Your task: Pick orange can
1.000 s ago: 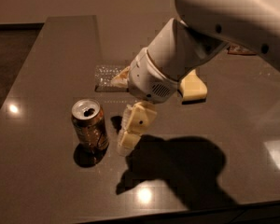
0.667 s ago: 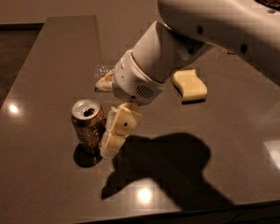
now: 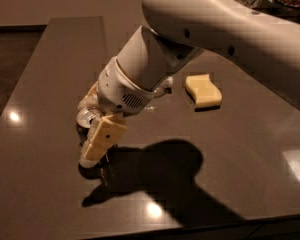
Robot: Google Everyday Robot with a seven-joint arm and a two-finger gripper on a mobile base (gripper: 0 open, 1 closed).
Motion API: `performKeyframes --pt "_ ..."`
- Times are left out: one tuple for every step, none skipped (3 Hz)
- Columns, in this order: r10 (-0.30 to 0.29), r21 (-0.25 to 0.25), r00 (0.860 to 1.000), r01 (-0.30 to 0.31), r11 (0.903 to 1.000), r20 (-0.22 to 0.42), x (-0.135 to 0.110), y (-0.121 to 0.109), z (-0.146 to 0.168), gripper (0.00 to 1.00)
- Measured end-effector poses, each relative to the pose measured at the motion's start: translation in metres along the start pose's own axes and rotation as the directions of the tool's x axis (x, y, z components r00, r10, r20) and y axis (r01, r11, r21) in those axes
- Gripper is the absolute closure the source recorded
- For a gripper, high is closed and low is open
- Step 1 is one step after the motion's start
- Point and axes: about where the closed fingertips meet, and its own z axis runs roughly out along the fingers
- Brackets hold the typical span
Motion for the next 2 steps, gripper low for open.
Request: performKeyframes --pt "0.001 -0.013 1.0 -0.001 0.9999 0.014 -0.005 0.0 0.001 0.46" --pt "-0.01 0.002 0.999 0.01 0.9999 0.038 -0.015 -0.011 -0.021 0.77"
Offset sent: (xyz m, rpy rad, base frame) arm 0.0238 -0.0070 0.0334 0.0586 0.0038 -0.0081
